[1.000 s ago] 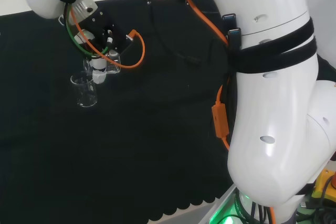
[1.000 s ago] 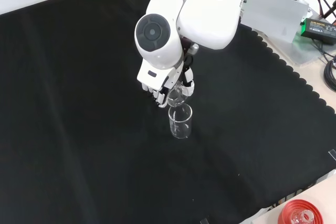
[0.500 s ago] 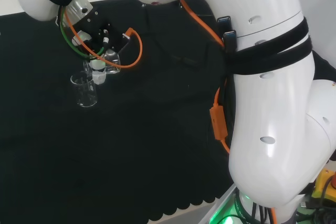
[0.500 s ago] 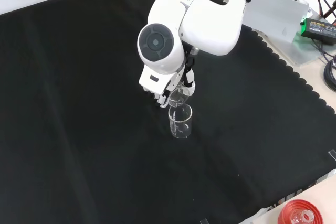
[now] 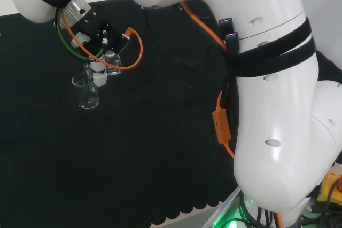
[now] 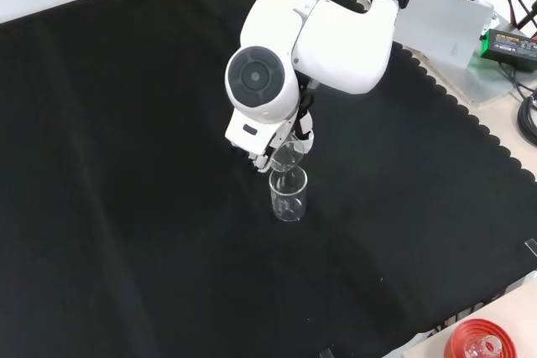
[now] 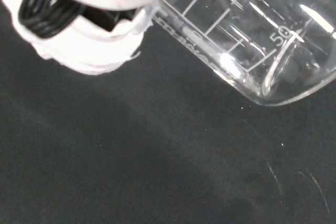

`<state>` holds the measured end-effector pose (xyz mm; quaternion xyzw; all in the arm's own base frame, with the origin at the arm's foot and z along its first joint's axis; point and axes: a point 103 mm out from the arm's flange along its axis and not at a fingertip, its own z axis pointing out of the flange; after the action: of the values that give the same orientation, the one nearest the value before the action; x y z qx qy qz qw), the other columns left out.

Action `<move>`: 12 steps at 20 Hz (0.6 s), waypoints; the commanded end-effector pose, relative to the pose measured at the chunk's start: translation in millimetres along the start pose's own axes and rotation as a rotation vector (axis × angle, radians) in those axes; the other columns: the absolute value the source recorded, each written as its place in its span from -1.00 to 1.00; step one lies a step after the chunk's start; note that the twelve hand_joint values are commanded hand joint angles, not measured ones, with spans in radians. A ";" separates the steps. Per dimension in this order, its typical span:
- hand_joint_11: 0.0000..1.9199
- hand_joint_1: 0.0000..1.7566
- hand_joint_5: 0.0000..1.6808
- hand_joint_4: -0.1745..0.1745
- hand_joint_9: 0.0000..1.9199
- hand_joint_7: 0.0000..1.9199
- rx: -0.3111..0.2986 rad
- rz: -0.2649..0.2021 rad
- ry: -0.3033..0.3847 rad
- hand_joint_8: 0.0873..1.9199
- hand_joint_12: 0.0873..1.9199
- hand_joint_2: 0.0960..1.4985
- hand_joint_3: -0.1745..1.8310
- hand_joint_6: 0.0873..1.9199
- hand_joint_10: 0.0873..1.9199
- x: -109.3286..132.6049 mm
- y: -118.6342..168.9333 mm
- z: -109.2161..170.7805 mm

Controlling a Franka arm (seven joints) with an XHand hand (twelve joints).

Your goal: Pour the water from the handheld beaker into the one on the table.

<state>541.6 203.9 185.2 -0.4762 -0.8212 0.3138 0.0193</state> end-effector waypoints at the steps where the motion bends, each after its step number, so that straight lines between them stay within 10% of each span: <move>1: 0.25 0.50 0.69 -1.00 0.70 0.58 0.003 0.001 -0.013 -0.94 -0.18 -0.12 -0.38 -0.78 -1.00 2.7 -1.2 -2.2; 12: 0.25 0.50 0.69 -1.00 0.70 0.58 0.020 -0.003 -0.041 -0.94 -0.18 -0.12 -0.38 -0.78 -1.00 11.5 0.2 -9.3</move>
<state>539.5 214.6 189.4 -0.4704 -0.8202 0.3254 0.0094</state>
